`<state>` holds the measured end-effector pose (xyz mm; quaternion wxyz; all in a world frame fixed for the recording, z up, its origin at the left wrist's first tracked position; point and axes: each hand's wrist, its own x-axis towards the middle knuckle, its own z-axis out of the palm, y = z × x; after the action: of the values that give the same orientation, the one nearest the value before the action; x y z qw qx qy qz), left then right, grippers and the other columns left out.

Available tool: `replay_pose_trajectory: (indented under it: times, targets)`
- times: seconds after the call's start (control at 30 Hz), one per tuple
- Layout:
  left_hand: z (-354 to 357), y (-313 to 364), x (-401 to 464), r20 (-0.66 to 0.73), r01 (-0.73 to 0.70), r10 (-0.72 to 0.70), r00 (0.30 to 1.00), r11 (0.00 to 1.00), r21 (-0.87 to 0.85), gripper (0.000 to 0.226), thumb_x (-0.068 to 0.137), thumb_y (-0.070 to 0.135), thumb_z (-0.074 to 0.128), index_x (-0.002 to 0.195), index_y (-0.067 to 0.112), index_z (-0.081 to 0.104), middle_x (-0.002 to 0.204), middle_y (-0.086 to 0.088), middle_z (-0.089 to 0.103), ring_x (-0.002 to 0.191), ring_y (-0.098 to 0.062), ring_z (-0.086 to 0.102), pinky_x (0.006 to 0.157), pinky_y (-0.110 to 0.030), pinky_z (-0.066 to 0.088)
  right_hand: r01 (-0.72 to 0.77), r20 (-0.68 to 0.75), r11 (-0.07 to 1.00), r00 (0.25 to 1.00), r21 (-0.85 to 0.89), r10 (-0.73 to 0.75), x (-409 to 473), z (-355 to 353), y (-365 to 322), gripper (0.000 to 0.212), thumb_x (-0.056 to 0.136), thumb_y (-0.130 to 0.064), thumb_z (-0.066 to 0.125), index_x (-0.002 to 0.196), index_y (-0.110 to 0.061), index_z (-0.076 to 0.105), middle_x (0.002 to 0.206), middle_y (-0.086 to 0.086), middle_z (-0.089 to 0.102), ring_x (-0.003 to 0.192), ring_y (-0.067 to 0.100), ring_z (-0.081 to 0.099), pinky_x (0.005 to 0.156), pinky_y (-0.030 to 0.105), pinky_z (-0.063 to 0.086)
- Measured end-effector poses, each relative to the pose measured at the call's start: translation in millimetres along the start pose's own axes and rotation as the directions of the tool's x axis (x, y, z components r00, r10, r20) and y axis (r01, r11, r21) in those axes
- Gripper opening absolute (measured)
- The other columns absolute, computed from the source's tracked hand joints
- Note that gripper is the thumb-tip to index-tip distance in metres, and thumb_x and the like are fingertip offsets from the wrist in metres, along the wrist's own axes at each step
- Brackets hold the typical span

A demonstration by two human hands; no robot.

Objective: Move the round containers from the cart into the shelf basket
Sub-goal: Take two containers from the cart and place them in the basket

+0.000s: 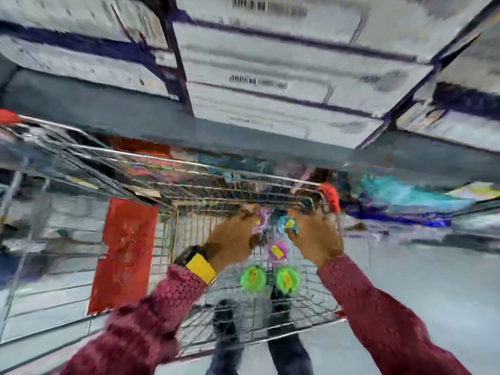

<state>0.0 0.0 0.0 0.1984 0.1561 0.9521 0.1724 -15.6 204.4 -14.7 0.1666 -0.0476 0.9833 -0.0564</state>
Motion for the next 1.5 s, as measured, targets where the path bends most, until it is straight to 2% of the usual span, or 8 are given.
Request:
replay_pose_trajectory:
  times: [0.1,0.23,0.33,0.47,0.63,0.9,1.1,1.5]
  targets:
    - [58.5,-24.6,37.8,0.034,-0.075,0.079,0.996,0.993,-0.094,0.059,0.088,0.005,0.068,0.142,-0.005,0.049,0.141,-0.030,0.056,0.116,-0.049,0.062,0.092,-0.041,0.051,-0.056,0.181,0.997,0.982,0.050,0.046,27.3,49.9,15.0,0.062,0.091,-0.028,0.067,0.149,-0.024,0.048,0.151,0.015,0.053,0.136,0.038,0.051,0.109,0.045,0.042]
    - [120.3,-50.8,88.2,0.128,0.012,0.005,0.992,0.992,-0.128,0.044,0.105,0.021,0.046,0.146,0.005,0.048,0.151,-0.021,0.048,0.135,-0.038,0.049,0.082,-0.008,0.041,-0.127,0.275,0.986,0.957,0.109,0.092,54.6,98.0,25.3,0.070,0.094,-0.025,0.068,0.157,-0.026,0.037,0.158,0.019,0.040,0.141,0.039,0.046,0.111,0.041,0.035]
    - [146.6,-53.7,113.4,0.100,0.032,-0.007,0.995,0.968,-0.250,0.060,0.095,0.016,0.063,0.150,0.004,0.043,0.161,-0.020,0.032,0.150,-0.036,0.031,0.118,-0.029,0.032,-0.180,0.283,0.980,0.947,0.085,0.150,73.8,129.4,28.2,0.066,0.095,-0.023,0.067,0.154,-0.031,0.039,0.157,0.023,0.031,0.133,0.044,0.051,0.111,0.046,0.040]
    - [157.6,-52.6,122.3,0.069,0.031,-0.009,0.998,0.947,-0.319,0.064,0.080,-0.004,0.071,0.140,-0.007,0.050,0.143,-0.032,0.045,0.125,-0.047,0.053,0.105,-0.039,0.039,-0.248,0.257,0.966,0.941,0.078,0.221,84.7,152.2,23.4,0.059,0.099,-0.016,0.061,0.152,-0.033,0.041,0.158,0.023,0.029,0.126,0.046,0.054,0.099,0.046,0.049]
    - [150.5,-56.8,117.2,0.034,0.062,-0.056,0.998,0.971,-0.230,0.063,0.089,0.010,0.066,0.147,0.019,0.046,0.152,-0.013,0.034,0.124,-0.036,0.052,0.105,-0.034,0.044,-0.228,0.168,0.971,0.962,0.073,0.214,75.5,140.6,18.2,0.075,0.090,-0.018,0.070,0.153,-0.038,0.034,0.158,0.022,0.031,0.118,0.047,0.056,0.091,0.049,0.053]
    - [16.9,-24.9,40.3,-0.118,0.068,-0.089,0.989,0.982,-0.173,0.081,0.078,0.052,0.073,0.147,0.037,0.035,0.140,-0.007,0.049,0.106,-0.033,0.067,0.085,-0.041,0.056,-0.067,-0.061,0.990,0.995,0.124,0.075,20.9,2.5,-20.2,0.082,0.080,-0.067,0.060,0.154,-0.042,0.035,0.149,0.018,0.036,0.084,0.026,0.063,0.069,0.032,0.053]
    - [-138.9,31.2,-30.5,-0.277,0.131,-0.143,0.950,0.990,-0.059,0.088,0.062,0.079,0.058,0.140,0.049,0.035,0.139,0.007,0.048,0.112,-0.031,0.066,0.093,-0.047,0.051,0.010,-0.288,0.996,0.957,0.088,0.015,-37.8,-150.9,-50.0,0.085,0.072,-0.077,0.037,0.151,-0.046,0.037,0.143,0.014,0.043,0.119,0.038,0.055,0.078,0.051,0.061]
    - [-404.6,171.3,-134.6,-0.799,0.050,0.145,0.583,0.976,0.213,0.073,0.056,0.082,0.055,0.121,0.049,0.058,0.113,0.014,0.061,0.073,-0.023,0.073,0.057,-0.036,0.055,0.272,-0.868,0.962,0.475,-0.013,-0.145,-140.3,-435.1,-64.6,0.080,0.080,-0.066,0.058,0.151,-0.030,0.045,0.112,0.005,0.050,0.095,0.027,0.056,0.070,0.038,0.053]
